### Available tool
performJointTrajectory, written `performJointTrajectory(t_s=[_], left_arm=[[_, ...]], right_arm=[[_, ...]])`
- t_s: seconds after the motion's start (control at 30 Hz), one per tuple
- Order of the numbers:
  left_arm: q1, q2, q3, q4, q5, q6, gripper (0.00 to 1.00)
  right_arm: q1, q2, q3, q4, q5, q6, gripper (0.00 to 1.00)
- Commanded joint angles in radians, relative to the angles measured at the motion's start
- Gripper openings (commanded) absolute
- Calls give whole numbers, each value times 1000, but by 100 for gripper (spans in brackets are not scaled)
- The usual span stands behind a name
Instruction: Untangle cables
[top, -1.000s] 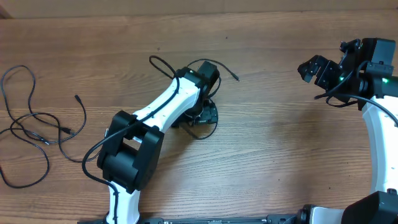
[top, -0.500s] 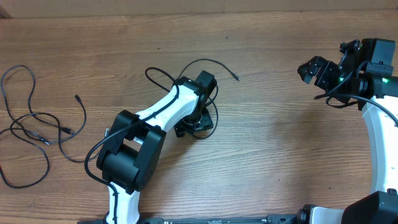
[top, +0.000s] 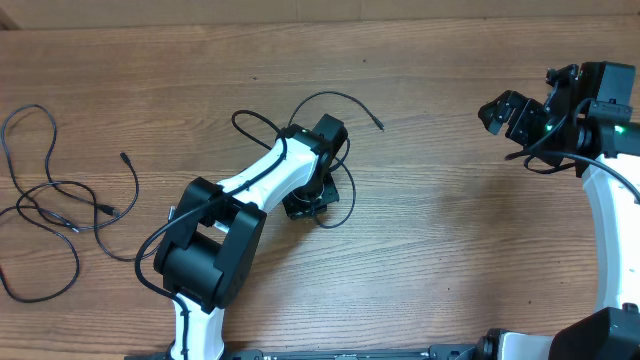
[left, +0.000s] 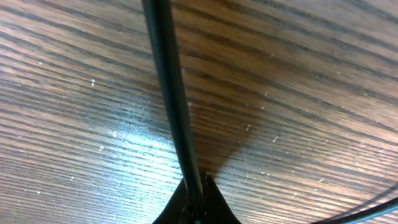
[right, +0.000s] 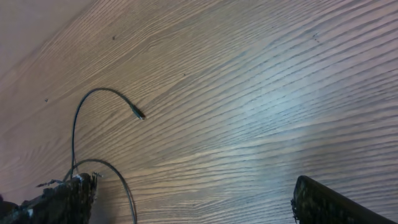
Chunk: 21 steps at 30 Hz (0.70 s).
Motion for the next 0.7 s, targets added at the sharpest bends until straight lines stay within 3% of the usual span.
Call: performJointTrajectory(t_s=[0.0,0.2,0.67], left_arm=[[-5,2,-19,-3,-8,15,4],[37,-10,148,-137,-33,181,4],[139,-10,834,-488,-121,416,4]], right_arm=[[-5,-2,20,2,10,-8,100],[-5,-2,20,3,10,-8,100],[-5,-2,20,-2,10,-8,100]])
